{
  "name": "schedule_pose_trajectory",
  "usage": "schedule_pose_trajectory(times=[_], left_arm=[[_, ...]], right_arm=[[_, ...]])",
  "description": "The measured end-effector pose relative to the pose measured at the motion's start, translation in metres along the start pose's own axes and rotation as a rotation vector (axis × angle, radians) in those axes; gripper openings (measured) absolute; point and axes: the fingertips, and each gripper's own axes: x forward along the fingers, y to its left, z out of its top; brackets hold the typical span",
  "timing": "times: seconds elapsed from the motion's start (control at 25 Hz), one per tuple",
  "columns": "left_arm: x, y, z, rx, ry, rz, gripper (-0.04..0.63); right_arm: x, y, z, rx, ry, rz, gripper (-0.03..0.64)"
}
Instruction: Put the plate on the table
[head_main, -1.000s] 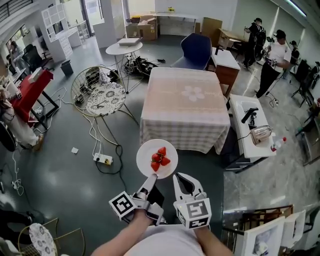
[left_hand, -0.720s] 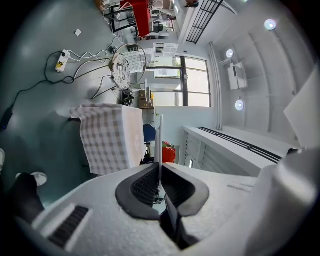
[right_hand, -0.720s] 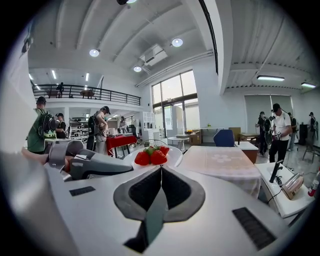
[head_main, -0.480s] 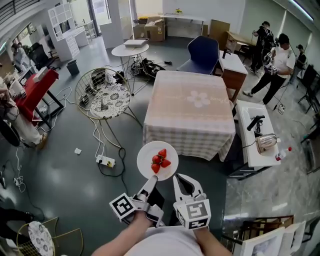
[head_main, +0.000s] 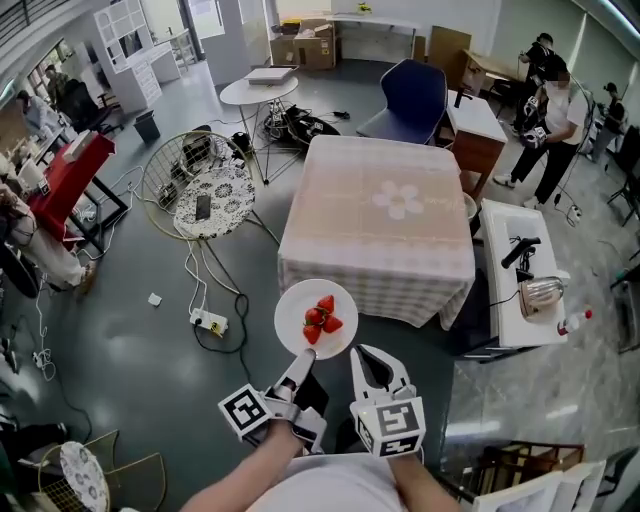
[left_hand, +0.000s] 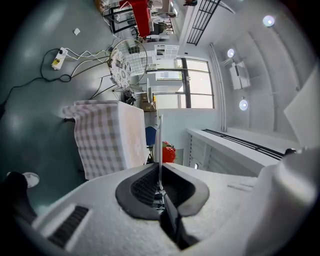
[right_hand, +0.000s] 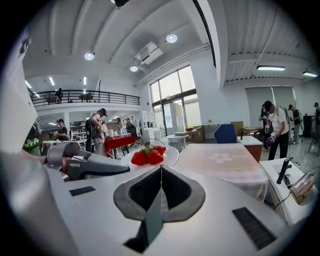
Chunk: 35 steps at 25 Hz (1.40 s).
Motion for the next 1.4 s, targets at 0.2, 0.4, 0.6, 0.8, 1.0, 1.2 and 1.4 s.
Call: schedule_pose_trajectory(times=[0.2,0.4,0.6,0.8,1.0,1.2,1.4], left_arm=[[0.028,0.004,-0.002,0.005,-0.007,0.021,0.018],[0.053,0.006,-0.013,0.005,-0.018,0.048,0.018],[0.080,-0.002,-0.021,0.027,-0.027,0.054,0.017],[0.099,-0.011,-0.030,0.054,-0.045,0.058,0.017],[0.115,-0.014,-0.042,0.073,-0.032,0.062,0.017],[0.128,-0.009,-0.051,0.066,-0.017,0.067,0.018],[0.144,-0.005,-0.057,0.053,0.008,0.070,0.018]], right_arm=[[0.016,-0.025,0.004,-0.014,0.005,0.017,0.005],[0.022,-0.055,0.019,0.002,0.001,0.020,0.005],[0.027,-0.081,0.027,0.019,-0.007,0.041,0.005],[0.026,-0.107,0.032,0.057,-0.027,0.057,0.005],[0.022,-0.127,0.028,0.084,-0.042,0.051,0.005],[0.022,-0.141,0.027,0.090,-0.052,0.040,0.005],[0.025,-0.157,0.029,0.103,-0.046,0.017,0.005]])
